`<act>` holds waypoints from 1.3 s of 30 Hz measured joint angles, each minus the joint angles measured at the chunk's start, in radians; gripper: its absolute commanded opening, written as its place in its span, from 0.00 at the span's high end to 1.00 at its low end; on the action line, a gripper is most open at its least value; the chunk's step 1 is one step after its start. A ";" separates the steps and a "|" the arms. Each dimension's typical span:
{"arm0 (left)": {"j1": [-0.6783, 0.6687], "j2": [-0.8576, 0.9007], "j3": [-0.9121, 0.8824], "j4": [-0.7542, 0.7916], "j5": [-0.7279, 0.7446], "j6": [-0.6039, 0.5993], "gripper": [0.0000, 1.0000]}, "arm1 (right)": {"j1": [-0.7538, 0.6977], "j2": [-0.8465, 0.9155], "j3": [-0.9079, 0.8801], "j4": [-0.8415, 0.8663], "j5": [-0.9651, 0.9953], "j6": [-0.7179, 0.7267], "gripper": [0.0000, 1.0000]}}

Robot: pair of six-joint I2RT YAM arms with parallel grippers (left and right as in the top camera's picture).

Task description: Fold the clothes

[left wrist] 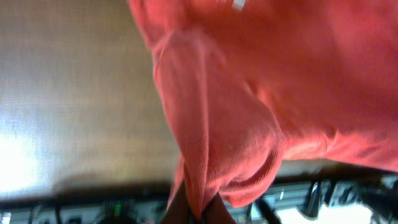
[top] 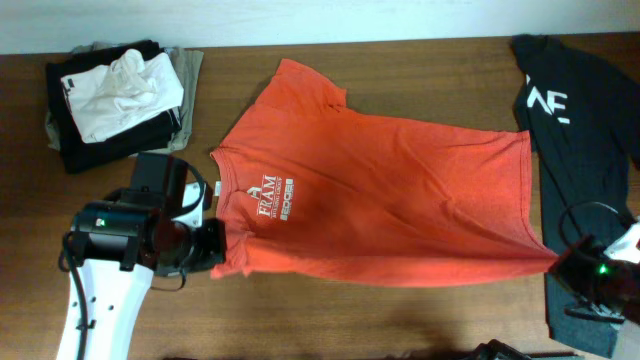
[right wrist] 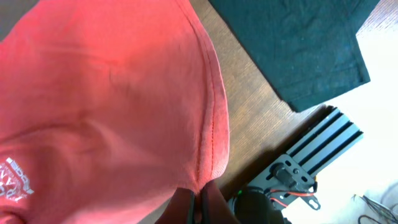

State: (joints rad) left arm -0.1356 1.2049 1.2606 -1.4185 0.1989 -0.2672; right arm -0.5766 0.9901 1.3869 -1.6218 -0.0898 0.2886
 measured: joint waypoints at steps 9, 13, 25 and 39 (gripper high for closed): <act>0.000 0.149 -0.053 0.275 -0.051 -0.056 0.99 | 0.000 0.196 -0.108 0.154 -0.009 0.000 0.96; 0.000 0.217 -0.053 0.283 -0.092 -0.072 0.99 | 0.000 0.201 -0.255 0.260 -0.031 0.000 0.96; 0.001 0.266 -0.053 0.226 -0.169 -0.103 0.99 | 0.000 0.202 -0.244 0.287 -0.050 0.055 0.96; 0.000 0.086 -0.098 -0.158 -0.121 -0.142 0.99 | 0.000 0.125 -0.166 0.058 0.076 0.119 0.96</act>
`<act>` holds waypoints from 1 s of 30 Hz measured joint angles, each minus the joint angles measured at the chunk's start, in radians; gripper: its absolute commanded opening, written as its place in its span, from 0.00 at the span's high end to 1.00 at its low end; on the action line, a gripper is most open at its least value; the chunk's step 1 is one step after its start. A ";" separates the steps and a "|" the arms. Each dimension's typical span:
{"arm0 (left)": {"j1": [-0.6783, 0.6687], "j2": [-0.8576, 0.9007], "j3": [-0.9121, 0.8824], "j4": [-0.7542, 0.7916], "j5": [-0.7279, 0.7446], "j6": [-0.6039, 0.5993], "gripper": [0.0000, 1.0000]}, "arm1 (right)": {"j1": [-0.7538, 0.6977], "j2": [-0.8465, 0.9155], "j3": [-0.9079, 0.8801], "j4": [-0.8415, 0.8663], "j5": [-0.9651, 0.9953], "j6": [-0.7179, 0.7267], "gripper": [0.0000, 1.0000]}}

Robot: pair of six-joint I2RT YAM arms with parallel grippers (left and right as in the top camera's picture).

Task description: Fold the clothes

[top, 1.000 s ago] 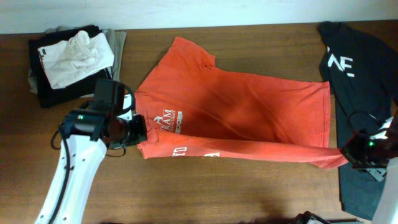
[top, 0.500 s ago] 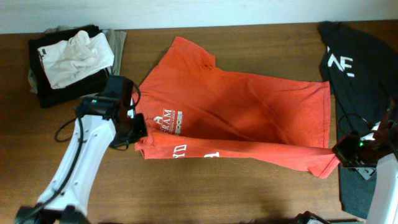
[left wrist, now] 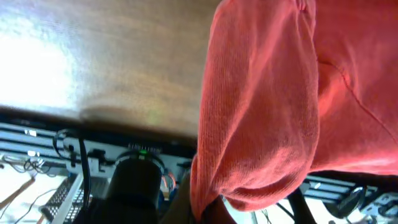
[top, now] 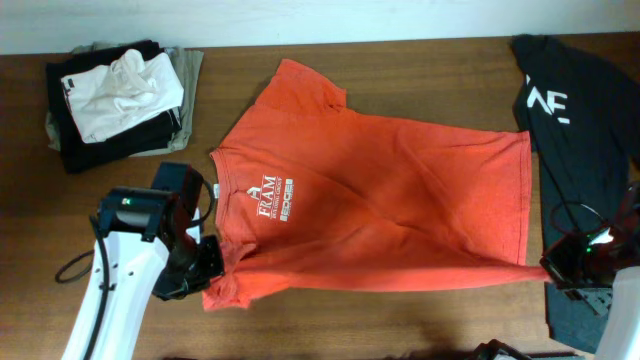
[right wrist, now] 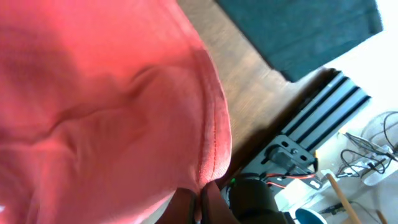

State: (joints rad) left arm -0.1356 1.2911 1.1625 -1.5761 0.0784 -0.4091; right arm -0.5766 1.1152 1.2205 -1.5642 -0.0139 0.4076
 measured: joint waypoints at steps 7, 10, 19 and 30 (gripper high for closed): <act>-0.006 -0.080 -0.004 -0.001 0.008 -0.001 0.99 | 0.000 0.043 0.086 0.023 0.081 0.082 0.96; -0.008 -0.079 -0.040 0.023 0.023 -0.008 0.99 | 0.000 0.090 0.086 0.015 0.082 0.088 0.96; -0.007 -0.080 -0.112 0.065 -0.012 -0.052 0.99 | 0.000 0.098 0.086 -0.084 0.080 0.079 0.96; -0.007 -0.004 -0.113 0.335 -0.031 -0.059 0.99 | 0.000 0.097 -0.100 0.111 0.005 0.110 0.96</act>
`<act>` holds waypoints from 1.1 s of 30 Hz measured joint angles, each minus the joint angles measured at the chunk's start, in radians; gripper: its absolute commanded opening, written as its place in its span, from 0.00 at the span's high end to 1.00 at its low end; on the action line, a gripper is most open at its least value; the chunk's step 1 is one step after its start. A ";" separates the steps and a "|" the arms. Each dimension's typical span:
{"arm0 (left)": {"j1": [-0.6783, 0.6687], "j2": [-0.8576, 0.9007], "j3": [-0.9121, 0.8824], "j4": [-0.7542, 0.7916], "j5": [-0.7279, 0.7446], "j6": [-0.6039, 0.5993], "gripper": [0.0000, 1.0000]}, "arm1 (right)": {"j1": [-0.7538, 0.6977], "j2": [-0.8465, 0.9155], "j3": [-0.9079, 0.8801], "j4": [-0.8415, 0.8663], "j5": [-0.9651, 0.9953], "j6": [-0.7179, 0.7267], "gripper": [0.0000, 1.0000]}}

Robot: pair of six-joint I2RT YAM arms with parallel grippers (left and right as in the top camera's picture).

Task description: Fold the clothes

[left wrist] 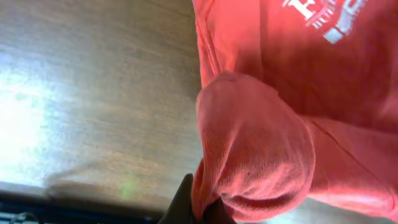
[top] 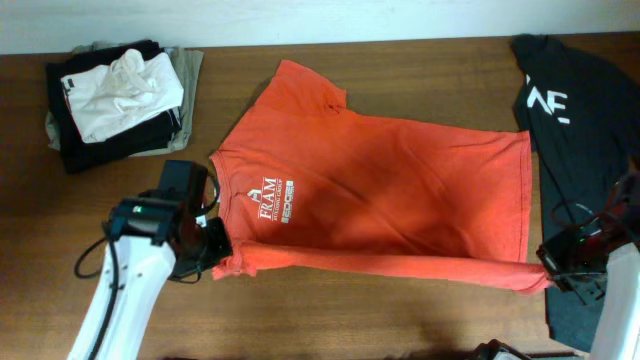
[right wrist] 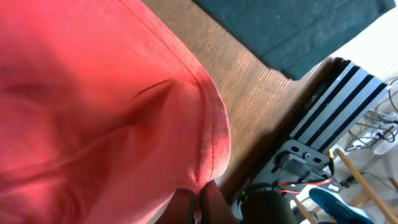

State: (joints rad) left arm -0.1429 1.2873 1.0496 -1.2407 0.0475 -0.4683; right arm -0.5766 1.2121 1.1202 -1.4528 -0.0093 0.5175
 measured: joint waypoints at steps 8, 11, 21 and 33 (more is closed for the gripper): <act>0.000 0.164 0.000 0.153 -0.026 -0.001 0.99 | 0.000 0.001 -0.014 0.156 0.000 0.055 0.96; 0.000 0.177 0.000 0.192 -0.026 -0.001 0.99 | 0.000 0.016 -0.014 0.186 0.000 0.080 0.96; -0.001 0.213 -0.038 0.447 -0.028 -0.001 0.76 | 0.089 0.138 -0.017 0.350 -0.014 0.098 0.59; -0.001 0.330 -0.020 0.512 -0.087 0.066 0.07 | 0.154 0.206 -0.017 0.495 -0.018 0.002 0.08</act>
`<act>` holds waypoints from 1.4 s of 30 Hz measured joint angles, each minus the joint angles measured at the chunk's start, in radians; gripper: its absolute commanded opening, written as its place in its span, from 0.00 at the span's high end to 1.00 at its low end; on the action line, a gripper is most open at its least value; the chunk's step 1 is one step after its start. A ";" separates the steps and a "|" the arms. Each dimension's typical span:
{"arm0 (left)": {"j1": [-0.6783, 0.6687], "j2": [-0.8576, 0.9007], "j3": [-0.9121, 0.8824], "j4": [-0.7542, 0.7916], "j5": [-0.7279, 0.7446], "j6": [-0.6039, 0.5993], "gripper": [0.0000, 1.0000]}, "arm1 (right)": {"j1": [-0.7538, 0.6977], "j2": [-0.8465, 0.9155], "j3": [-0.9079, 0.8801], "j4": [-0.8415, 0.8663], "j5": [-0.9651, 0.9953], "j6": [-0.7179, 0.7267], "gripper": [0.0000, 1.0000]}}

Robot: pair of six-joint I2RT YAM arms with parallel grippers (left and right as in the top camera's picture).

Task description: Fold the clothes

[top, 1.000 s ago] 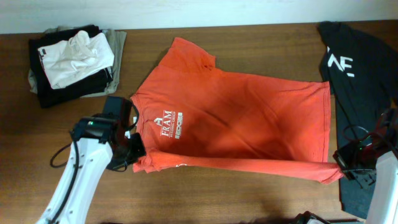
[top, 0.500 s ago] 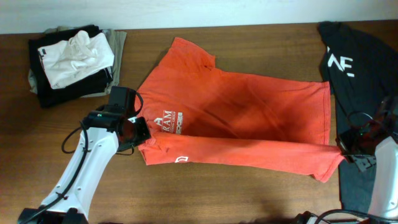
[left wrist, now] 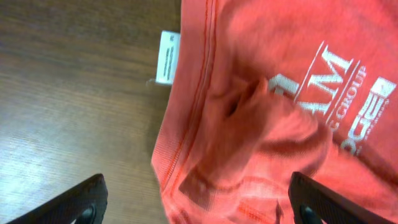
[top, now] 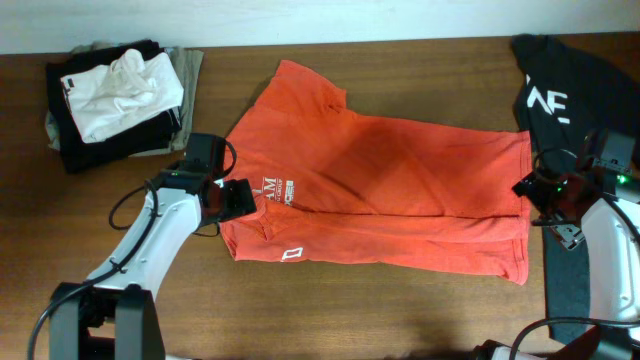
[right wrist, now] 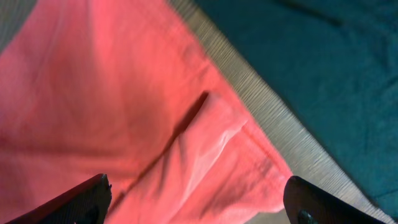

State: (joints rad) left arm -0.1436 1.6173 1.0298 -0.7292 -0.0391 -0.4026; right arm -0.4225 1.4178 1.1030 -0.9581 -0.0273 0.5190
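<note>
The orange T-shirt [top: 380,190] lies across the middle of the table with its near long side folded up over its body, so the white logo sits at the fold line. My left gripper [top: 235,198] hovers open over the folded sleeve end near the collar. In the left wrist view it [left wrist: 199,208] spans bunched orange cloth [left wrist: 261,124] and grips nothing. My right gripper [top: 535,190] stands open at the hem end. From the right wrist, that gripper [right wrist: 199,208] is above the folded hem corner [right wrist: 205,143].
A stack of folded clothes [top: 115,95] sits at the back left. A black T-shirt [top: 575,110] lies at the right edge, close beside the orange hem [right wrist: 311,50]. A white label [left wrist: 166,57] sticks out by the collar. Bare wood runs along the front.
Both grippers were shut on the shirt's near edge, held toward the table's front. Now they are farther back and open, and that edge lies folded over the shirt's middle.
Both grippers were shut on the near sleeve and the near hem corner of the flat shirt. Then they held that edge nearer the table's front, still stretched between them. Now the edge lies over the shirt and both grippers have let go.
</note>
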 measured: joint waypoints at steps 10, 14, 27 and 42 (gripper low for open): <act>0.000 0.074 0.058 -0.076 0.158 0.049 0.45 | 0.000 0.001 0.000 -0.093 -0.104 -0.093 0.08; 0.000 0.086 0.059 -0.010 0.165 0.076 0.59 | 0.000 0.001 0.000 -0.098 -0.106 -0.097 0.09; 0.000 0.087 0.059 -0.045 0.064 0.111 0.97 | 0.000 0.001 0.000 -0.110 -0.106 -0.100 0.09; 0.000 0.097 0.094 0.159 0.157 0.107 0.99 | 0.000 0.002 -0.033 -0.111 -0.106 -0.100 0.09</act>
State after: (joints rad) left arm -0.1436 1.7138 1.1240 -0.5705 0.1177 -0.2958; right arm -0.4225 1.4193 1.0702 -1.0691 -0.1333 0.4187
